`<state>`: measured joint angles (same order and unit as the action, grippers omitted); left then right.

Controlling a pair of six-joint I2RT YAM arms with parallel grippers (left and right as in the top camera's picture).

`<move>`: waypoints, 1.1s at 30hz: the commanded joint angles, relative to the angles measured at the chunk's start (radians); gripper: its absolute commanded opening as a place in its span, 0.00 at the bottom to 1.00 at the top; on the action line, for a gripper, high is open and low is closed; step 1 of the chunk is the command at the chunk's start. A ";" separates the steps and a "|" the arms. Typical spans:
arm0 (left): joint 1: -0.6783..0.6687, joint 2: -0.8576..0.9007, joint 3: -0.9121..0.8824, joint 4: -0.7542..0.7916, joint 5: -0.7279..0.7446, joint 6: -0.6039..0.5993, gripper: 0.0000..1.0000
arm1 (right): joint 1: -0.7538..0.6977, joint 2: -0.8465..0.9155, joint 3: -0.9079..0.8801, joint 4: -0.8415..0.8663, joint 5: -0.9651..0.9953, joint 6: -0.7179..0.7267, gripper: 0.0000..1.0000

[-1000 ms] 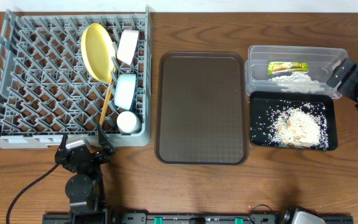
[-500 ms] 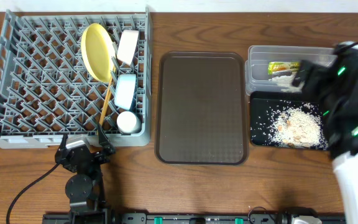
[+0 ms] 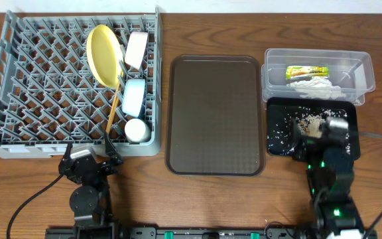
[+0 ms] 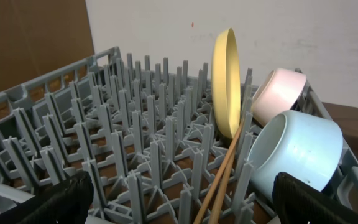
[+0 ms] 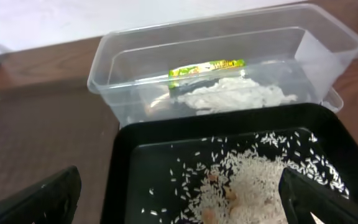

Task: Sort waste into correct bins and load items into the dishwasher

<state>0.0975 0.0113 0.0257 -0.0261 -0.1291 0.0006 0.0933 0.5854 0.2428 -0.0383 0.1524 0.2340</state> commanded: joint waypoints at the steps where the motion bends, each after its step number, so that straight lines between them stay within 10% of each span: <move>1: 0.002 -0.006 -0.022 -0.037 -0.002 0.006 0.92 | 0.005 -0.132 -0.090 0.014 0.000 0.019 0.99; 33: 0.002 -0.006 -0.022 -0.037 -0.002 0.006 0.92 | 0.005 -0.581 -0.237 -0.036 -0.158 -0.183 0.99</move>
<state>0.0975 0.0113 0.0257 -0.0257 -0.1295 0.0002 0.0933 0.0135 0.0074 -0.0700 0.0101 0.0677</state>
